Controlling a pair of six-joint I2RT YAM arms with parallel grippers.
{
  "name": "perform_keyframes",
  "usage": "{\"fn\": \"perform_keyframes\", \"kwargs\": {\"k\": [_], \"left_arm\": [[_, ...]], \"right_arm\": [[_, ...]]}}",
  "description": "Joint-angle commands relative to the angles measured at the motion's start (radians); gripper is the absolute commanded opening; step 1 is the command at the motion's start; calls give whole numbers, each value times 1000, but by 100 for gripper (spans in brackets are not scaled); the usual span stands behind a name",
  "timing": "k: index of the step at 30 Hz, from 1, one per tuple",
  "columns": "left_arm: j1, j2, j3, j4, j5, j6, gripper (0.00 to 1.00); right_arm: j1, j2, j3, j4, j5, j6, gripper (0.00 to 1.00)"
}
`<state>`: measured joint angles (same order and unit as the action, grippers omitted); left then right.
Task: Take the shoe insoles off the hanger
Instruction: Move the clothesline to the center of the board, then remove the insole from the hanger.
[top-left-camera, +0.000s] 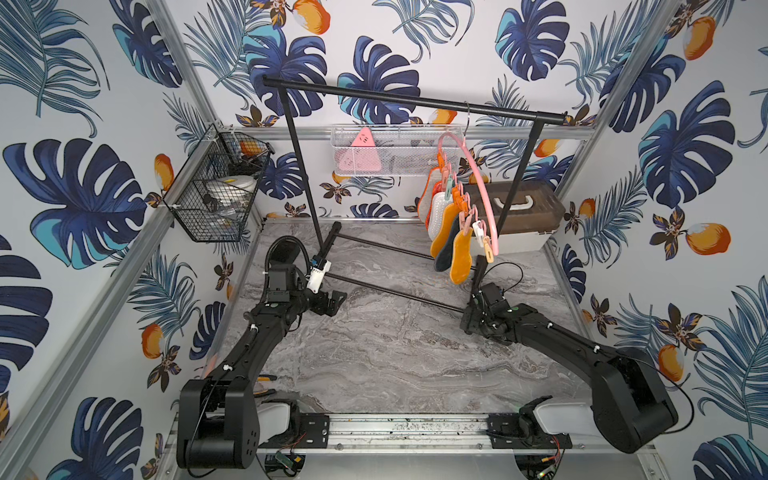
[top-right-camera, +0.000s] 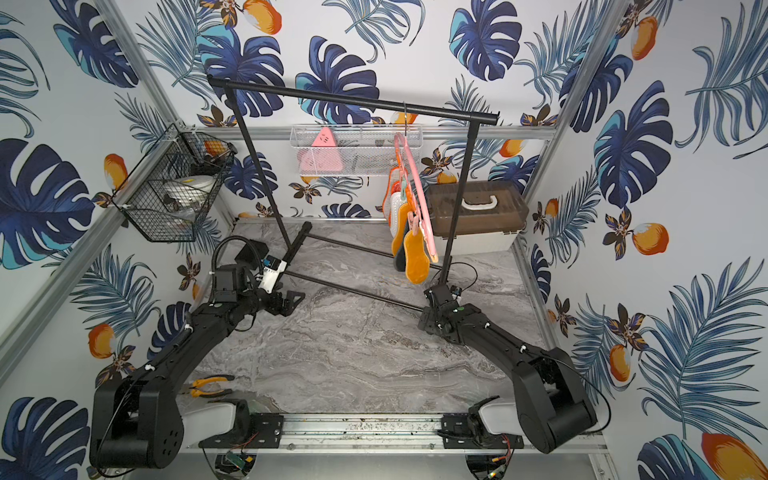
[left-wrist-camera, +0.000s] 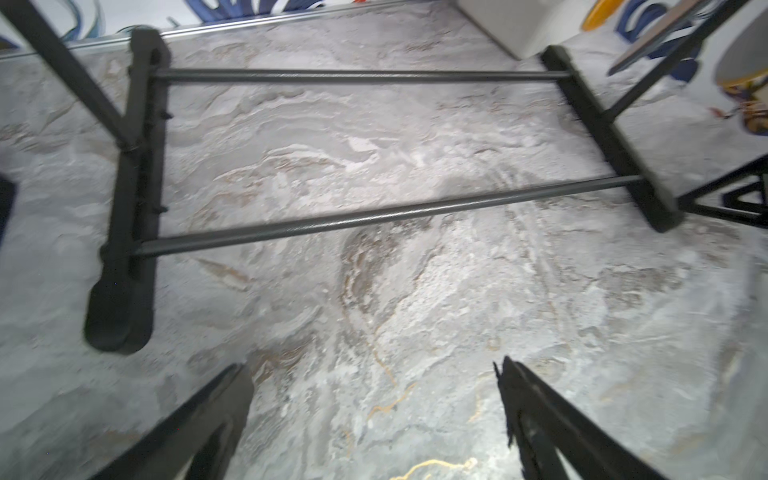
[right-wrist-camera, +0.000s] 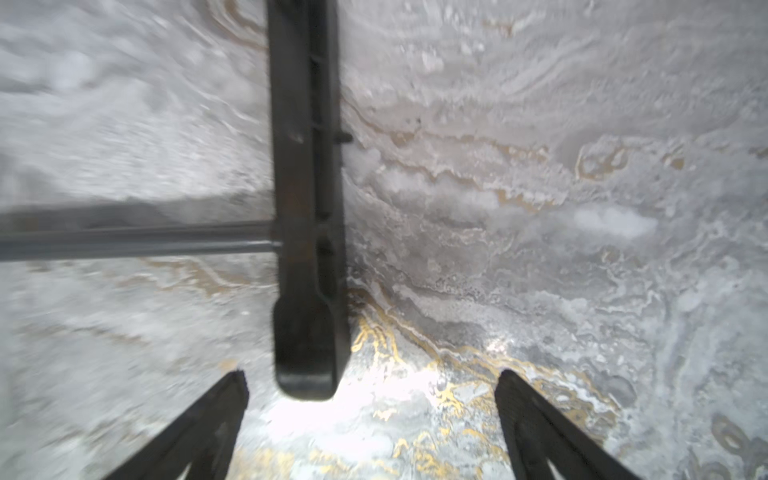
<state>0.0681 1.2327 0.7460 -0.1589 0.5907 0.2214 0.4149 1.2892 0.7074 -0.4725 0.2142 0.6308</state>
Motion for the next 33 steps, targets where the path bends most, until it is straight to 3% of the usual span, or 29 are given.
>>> {"fn": "perform_keyframes", "kwargs": {"k": [1,4,7,14,19,25,29,33], "left_arm": [[3,12,47,-74,254,65,99],[-2,34,98,-115,380,63,99],[-21,51,132,-71,438,-16,97],[-193,57,203,3,380,-145,95],[-309,99,266,42,320,-212,92],[-419,177,317,250,273,-327,86],[-478,264,330,452,275,-468,83],[-543,323,282,743,286,-583,81]], "right_arm": [[-4,-105,-12,26,-113,-96,97],[-4,-220,-7,-15,-136,-124,97],[-5,-320,1,-51,-153,-157,97],[-5,-514,44,-106,-233,-234,97],[-4,-547,113,-124,-261,-238,97],[-12,-492,232,-160,-254,-222,97],[-33,-453,331,-262,-81,-158,97],[-74,-452,384,-293,-41,-115,96]]}}
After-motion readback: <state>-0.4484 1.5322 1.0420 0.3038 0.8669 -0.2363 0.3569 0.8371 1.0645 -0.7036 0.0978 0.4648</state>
